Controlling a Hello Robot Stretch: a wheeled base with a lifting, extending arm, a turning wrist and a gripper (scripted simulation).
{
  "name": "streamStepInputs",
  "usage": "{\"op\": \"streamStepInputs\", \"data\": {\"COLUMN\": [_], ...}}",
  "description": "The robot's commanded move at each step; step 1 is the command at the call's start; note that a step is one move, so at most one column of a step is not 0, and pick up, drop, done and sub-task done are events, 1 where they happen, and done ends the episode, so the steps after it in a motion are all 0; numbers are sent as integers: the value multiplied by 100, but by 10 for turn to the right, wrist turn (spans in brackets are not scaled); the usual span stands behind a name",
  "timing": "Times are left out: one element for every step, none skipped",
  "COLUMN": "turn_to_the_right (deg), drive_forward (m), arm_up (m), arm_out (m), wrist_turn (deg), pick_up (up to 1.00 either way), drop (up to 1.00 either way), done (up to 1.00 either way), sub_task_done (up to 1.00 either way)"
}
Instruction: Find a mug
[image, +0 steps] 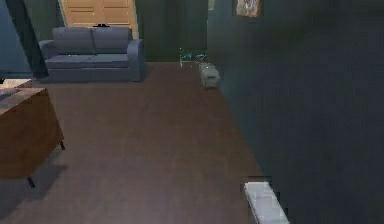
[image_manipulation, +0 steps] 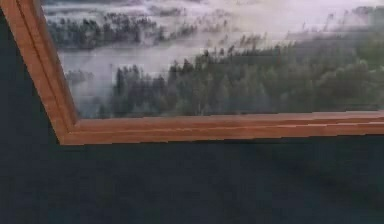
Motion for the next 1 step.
{"op": "streamStepInputs", "data": {"turn_to_the_right": [-150], "drive_forward": [0], "arm_up": [0], "arm_out": [0], "wrist_turn": [0], "pick_up": [0], "drop": [0], "done": [0], "sub_task_done": [0]}}
